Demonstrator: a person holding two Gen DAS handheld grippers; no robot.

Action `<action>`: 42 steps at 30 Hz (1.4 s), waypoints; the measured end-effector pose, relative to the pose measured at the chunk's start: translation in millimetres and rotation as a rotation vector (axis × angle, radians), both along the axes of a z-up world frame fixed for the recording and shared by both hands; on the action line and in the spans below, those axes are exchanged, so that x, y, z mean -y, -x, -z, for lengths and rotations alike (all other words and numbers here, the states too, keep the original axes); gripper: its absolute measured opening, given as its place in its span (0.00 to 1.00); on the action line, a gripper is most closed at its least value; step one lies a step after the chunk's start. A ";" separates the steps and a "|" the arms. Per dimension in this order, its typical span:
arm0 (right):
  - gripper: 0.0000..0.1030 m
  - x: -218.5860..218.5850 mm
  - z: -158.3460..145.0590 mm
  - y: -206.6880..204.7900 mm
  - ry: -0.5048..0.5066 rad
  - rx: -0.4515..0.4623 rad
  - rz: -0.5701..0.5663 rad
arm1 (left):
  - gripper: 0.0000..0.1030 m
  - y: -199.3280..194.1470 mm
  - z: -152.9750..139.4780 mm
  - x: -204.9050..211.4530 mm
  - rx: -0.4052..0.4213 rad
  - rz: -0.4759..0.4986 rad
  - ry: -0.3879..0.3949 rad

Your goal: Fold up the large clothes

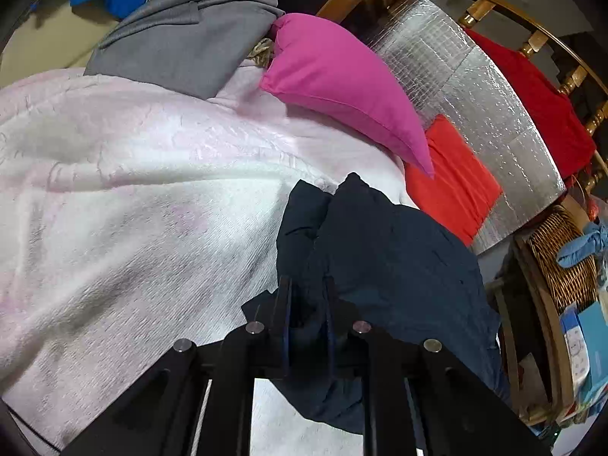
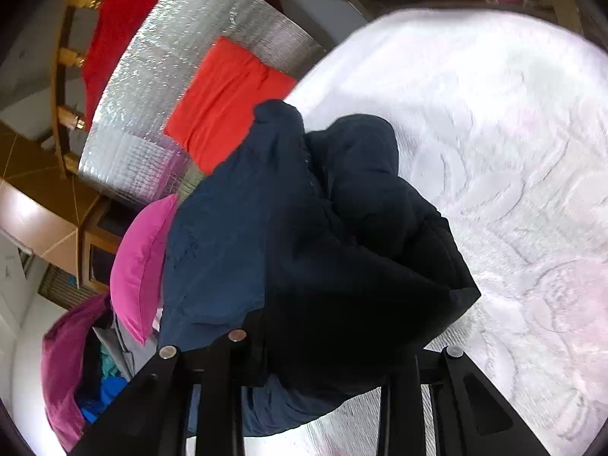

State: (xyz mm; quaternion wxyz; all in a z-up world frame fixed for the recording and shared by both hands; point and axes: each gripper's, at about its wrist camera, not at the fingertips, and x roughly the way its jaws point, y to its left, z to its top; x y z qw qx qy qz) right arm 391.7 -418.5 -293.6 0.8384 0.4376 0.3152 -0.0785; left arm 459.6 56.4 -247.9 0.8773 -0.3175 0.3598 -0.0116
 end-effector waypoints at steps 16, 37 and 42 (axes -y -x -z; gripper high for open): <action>0.30 -4.2 -5.0 86.1 -0.025 -0.021 -0.053 | 0.14 97.0 -9.2 -13.5 -0.042 0.066 -0.011; 0.72 39.3 -87.0 162.3 -0.009 -0.090 -0.028 | 0.70 125.4 -42.3 -41.2 -0.025 0.003 -0.166; 0.76 47.3 -86.9 135.8 0.017 -0.068 -0.078 | 0.77 81.8 -43.1 -27.5 -0.090 0.068 -0.094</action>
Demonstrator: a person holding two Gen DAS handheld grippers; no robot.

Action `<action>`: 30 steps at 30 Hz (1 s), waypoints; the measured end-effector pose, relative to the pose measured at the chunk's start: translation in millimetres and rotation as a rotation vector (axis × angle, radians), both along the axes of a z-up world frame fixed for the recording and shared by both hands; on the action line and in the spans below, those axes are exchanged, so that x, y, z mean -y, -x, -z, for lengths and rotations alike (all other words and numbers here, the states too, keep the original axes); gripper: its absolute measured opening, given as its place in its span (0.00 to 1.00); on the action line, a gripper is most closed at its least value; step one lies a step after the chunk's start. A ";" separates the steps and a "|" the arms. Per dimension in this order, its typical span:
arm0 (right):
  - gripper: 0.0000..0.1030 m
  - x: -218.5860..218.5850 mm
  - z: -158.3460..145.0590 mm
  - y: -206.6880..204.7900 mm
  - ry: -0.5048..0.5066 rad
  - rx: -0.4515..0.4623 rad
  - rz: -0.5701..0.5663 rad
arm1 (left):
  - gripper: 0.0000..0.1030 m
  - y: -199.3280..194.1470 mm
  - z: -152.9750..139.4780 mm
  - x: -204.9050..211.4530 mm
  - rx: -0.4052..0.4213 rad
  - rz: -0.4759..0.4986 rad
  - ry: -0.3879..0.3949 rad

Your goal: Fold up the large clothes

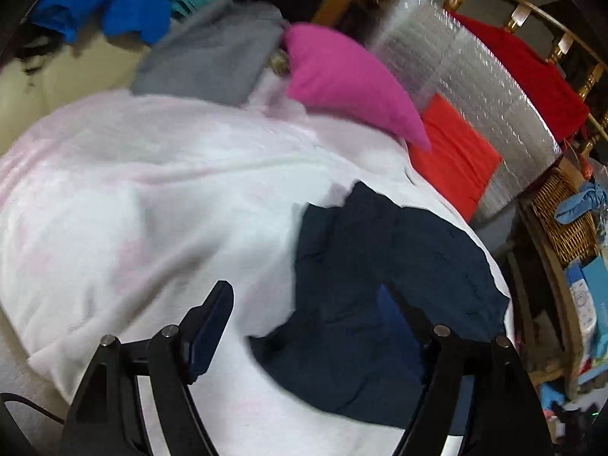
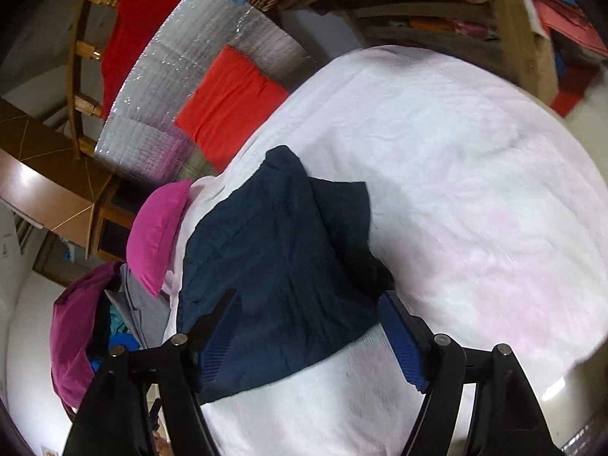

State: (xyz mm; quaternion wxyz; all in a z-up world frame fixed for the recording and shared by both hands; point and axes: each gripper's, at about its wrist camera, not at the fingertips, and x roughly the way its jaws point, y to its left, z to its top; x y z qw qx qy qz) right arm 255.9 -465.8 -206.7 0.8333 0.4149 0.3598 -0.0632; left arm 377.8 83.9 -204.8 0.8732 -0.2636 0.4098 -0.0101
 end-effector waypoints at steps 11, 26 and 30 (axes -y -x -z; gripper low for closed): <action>0.76 30.8 94.3 -88.7 -0.126 -0.075 -0.069 | 0.79 -74.8 62.8 12.3 -0.201 0.087 0.134; 0.62 -2.0 115.6 -147.2 -0.065 -0.103 -0.208 | 0.59 -87.2 75.1 40.0 -0.210 0.243 0.194; 0.47 -11.3 112.7 -145.0 -0.076 -0.071 -0.185 | 0.28 -84.3 59.8 35.6 -0.125 0.235 0.232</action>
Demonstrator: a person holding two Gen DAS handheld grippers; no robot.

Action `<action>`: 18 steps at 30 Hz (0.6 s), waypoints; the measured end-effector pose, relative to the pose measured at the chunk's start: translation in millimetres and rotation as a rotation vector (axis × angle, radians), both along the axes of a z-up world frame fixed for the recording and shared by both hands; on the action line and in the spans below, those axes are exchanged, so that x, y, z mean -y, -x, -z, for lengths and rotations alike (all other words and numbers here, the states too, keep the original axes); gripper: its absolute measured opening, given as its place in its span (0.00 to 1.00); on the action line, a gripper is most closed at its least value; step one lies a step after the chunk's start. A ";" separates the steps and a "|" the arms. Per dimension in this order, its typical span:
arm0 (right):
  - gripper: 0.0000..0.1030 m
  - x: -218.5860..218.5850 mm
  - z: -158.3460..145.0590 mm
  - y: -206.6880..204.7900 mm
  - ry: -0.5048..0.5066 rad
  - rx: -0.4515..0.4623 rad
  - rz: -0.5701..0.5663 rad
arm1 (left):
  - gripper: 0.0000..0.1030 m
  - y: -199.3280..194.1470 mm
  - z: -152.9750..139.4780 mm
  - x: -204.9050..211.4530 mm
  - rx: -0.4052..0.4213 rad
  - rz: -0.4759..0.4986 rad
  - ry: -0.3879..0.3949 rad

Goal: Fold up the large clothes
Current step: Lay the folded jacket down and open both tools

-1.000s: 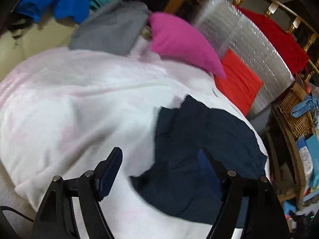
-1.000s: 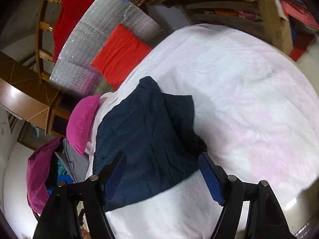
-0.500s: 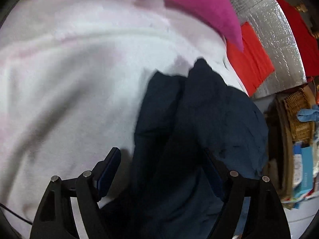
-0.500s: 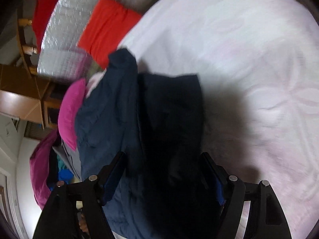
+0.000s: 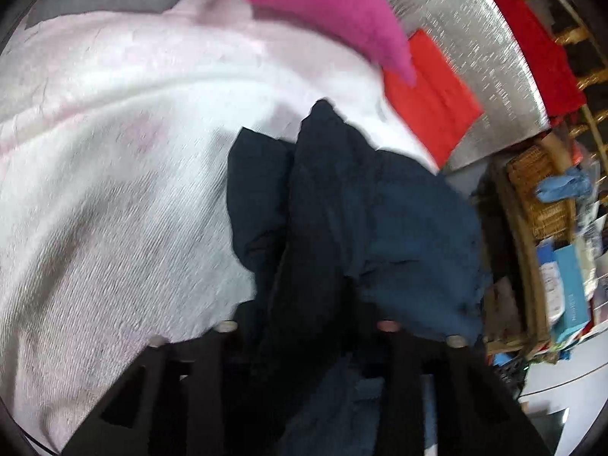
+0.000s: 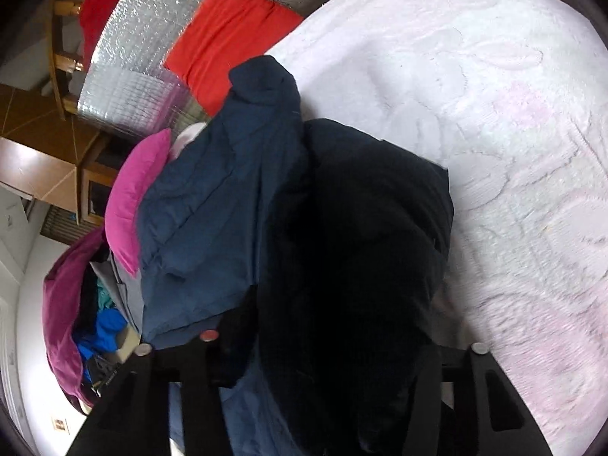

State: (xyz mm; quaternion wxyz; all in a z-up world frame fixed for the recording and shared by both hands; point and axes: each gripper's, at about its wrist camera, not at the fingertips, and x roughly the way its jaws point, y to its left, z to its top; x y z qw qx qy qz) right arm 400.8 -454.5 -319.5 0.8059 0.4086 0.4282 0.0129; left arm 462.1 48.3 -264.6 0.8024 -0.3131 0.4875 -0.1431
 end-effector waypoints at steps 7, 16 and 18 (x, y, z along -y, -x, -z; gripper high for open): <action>0.41 -20.2 -28.5 6.2 0.055 0.126 -0.011 | 0.25 11.3 -20.2 -12.0 0.093 -0.061 -0.033; 0.58 -2.6 1.7 5.2 -0.003 -0.015 0.044 | 0.56 7.0 -7.6 -0.2 0.019 -0.086 -0.217; 0.58 -0.7 -7.4 13.0 0.032 -0.020 0.056 | 0.58 15.7 -17.3 2.1 0.052 -0.095 -0.291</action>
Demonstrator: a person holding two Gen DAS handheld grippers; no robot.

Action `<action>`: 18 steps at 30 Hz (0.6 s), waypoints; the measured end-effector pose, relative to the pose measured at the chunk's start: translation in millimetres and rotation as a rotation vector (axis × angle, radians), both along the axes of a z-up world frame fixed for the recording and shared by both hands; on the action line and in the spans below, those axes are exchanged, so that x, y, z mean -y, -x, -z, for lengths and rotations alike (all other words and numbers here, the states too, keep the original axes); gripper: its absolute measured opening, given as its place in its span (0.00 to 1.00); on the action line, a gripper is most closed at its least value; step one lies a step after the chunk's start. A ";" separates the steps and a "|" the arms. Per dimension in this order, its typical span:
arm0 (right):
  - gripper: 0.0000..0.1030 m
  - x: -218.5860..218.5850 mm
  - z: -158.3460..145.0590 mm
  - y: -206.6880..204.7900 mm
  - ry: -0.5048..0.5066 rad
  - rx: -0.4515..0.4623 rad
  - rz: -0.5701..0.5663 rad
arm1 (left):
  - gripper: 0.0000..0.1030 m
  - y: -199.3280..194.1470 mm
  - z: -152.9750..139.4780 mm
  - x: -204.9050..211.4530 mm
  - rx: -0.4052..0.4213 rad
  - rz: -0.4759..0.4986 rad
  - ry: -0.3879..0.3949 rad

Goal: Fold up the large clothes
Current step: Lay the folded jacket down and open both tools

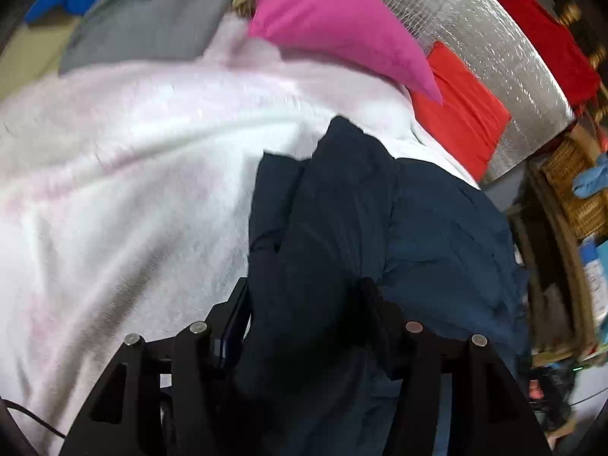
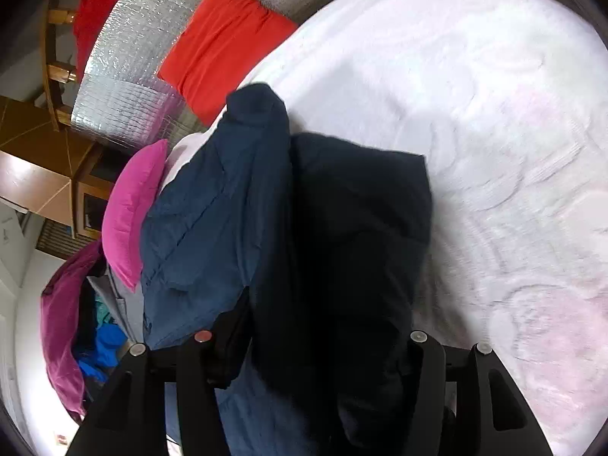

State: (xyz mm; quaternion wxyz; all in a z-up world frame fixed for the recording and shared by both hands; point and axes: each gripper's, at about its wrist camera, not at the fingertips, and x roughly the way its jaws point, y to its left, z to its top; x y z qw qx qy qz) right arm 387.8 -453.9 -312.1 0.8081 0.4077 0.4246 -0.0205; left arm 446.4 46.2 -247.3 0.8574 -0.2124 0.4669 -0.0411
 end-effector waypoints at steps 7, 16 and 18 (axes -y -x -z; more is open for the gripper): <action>0.58 -12.8 -57.6 31.3 0.360 0.082 0.088 | 0.64 27.4 -43.7 19.7 0.202 -0.042 -0.341; 0.37 -76.2 -81.5 31.7 0.511 0.235 -0.087 | 0.67 41.3 -58.7 27.0 0.312 -0.050 -0.460; 0.37 -83.0 -68.7 20.9 0.524 0.166 -0.115 | 0.67 43.7 -60.2 27.3 0.317 -0.047 -0.467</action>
